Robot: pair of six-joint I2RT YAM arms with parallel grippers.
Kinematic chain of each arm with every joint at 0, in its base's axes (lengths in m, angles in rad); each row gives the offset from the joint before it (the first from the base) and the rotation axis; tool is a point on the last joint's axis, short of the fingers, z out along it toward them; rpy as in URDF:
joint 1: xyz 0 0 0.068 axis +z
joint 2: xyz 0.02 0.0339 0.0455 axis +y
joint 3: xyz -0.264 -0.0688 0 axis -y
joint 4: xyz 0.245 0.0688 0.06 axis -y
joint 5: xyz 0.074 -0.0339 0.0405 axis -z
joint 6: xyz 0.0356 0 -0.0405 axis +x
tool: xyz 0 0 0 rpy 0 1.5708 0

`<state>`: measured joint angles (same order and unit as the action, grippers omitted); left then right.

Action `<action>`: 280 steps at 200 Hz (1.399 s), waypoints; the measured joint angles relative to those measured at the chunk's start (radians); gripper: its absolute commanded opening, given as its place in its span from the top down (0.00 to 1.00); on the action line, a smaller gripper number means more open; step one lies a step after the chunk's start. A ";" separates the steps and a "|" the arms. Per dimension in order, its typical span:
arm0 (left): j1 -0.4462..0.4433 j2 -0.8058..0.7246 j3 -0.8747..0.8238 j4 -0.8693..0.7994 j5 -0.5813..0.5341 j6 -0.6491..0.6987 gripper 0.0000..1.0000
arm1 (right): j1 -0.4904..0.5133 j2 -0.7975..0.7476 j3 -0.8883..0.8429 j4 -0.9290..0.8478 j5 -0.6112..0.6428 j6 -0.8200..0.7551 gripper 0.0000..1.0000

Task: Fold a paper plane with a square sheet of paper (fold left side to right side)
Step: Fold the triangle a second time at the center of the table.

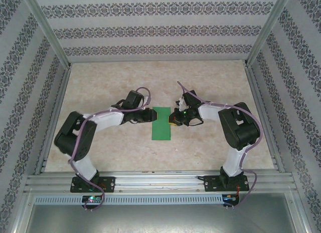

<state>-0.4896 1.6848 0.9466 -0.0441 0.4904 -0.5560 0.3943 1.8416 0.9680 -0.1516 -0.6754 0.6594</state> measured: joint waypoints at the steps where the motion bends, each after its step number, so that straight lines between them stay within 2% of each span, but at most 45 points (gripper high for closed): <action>1: 0.000 -0.005 -0.002 0.000 -0.002 0.002 0.60 | 0.000 0.000 0.000 -0.001 0.000 0.000 1.00; 30: -0.070 -0.162 -0.057 -0.001 -0.059 0.093 0.50 | 0.000 -0.016 0.006 -0.031 -0.009 0.021 1.00; 78: -0.322 -0.221 -0.068 -0.098 -0.225 0.285 0.42 | 0.000 -0.018 0.013 -0.062 -0.022 0.045 1.00; 116: -0.455 -0.142 0.005 -0.193 -0.388 0.386 0.38 | 0.000 -0.018 0.020 -0.071 -0.022 0.049 1.00; 209: -0.552 0.132 0.211 -0.329 -0.676 0.516 0.34 | 0.000 -0.018 0.028 -0.078 -0.022 0.049 1.00; 237: -0.564 0.163 0.231 -0.356 -0.747 0.529 0.41 | 0.000 -0.018 0.028 -0.078 -0.022 0.049 1.00; 280: -0.565 0.162 0.232 -0.364 -0.785 0.533 0.65 | -0.006 -0.018 0.033 -0.084 -0.022 0.048 1.00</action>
<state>-1.0546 1.8469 1.1790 -0.4084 -0.2947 -0.0227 0.3878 1.8240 1.0012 -0.2352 -0.6975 0.7078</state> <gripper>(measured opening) 0.413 0.057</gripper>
